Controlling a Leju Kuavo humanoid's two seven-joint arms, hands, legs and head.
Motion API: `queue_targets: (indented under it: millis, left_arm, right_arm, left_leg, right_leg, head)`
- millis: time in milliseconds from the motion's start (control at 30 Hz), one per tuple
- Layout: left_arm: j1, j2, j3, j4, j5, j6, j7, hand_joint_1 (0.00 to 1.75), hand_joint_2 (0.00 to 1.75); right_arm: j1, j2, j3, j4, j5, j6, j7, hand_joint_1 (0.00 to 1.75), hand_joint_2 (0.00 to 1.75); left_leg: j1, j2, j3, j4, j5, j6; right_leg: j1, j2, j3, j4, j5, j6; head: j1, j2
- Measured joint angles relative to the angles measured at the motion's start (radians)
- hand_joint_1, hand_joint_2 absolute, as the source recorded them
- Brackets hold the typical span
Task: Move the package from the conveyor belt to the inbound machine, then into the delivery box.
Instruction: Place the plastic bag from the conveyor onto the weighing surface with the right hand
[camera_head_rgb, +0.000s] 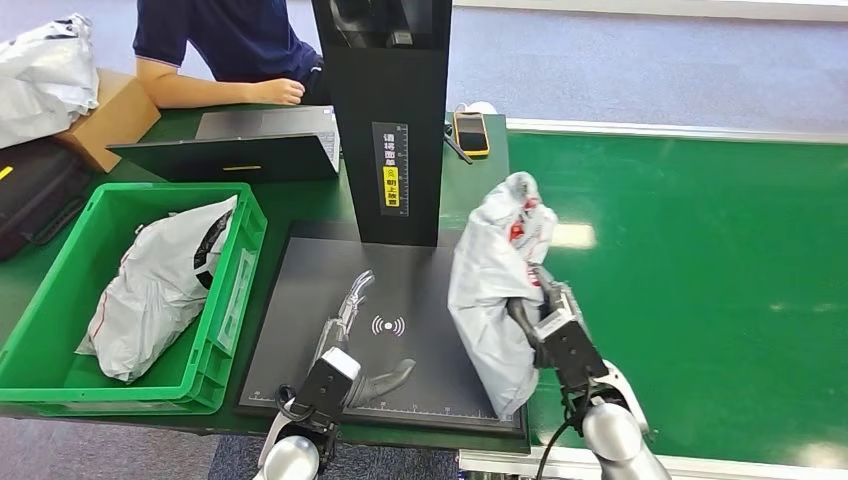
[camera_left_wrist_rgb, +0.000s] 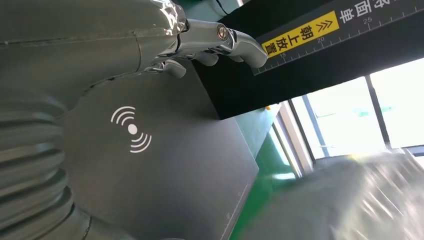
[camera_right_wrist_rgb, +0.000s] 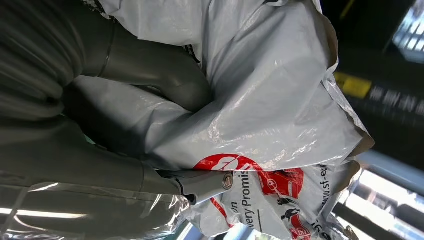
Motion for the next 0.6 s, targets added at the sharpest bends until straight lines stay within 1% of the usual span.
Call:
queue_targets:
  millis: [133,233,267,367,400,600]
  left_arm:
    - [-0.006,-0.003,-0.002,0.004,-0.001,0.001,0.004,0.0,1.75]
    - [-0.009,-0.005,-0.007,0.005,0.001,0.006,0.005,0.0,1.75]
    - [-0.01,-0.005,-0.009,0.005,0.001,0.007,0.006,0.0,1.75]
    - [-0.01,-0.005,-0.014,0.005,0.001,0.009,0.012,0.0,1.75]
    - [-0.009,-0.005,-0.015,0.005,0.001,0.009,0.015,0.0,1.75]
    - [-0.001,-0.006,-0.021,0.005,-0.001,0.012,0.028,0.0,1.75]
  right_arm:
    - [-0.076,0.034,0.119,0.097,-0.02,0.013,0.002,1.75,1.75]
    - [-0.137,0.059,0.184,0.168,-0.03,0.003,0.003,1.75,1.75]
    - [-0.156,0.067,0.2,0.189,-0.032,-0.004,0.005,1.69,1.75]
    - [-0.194,0.084,0.237,0.24,-0.024,-0.041,0.02,0.39,1.75]
    - [-0.206,0.088,0.248,0.256,-0.014,-0.058,0.027,0.01,1.75]
    - [-0.262,0.1,0.299,0.325,0.088,-0.187,0.071,0.0,1.75]
  left_leg:
    - [0.0,0.0,0.0,0.0,0.0,0.0]
    - [0.0,0.0,0.0,0.0,0.0,0.0]
    - [0.0,0.0,0.0,0.0,0.0,0.0]
    - [0.0,0.0,-0.001,0.0,0.0,0.0]
    - [0.0,0.0,-0.001,0.0,0.0,0.0]
    - [0.0,0.0,-0.001,0.0,0.0,0.0]
  right_leg:
    - [0.0,0.0,0.0,0.0,0.0,0.0]
    - [0.0,0.0,0.0,0.0,0.0,0.0]
    - [0.0,0.0,0.0,0.0,0.0,0.0]
    - [0.0,0.0,-0.001,0.0,0.0,0.0]
    - [0.0,0.0,-0.001,0.0,0.0,0.0]
    - [0.0,0.0,-0.001,0.0,0.0,0.0]
  head:
    - [0.0,0.0]
    - [0.0,0.0]
    - [0.0,0.0]
    - [0.0,0.0]
    - [0.0,0.0]
    - [0.0,0.0]
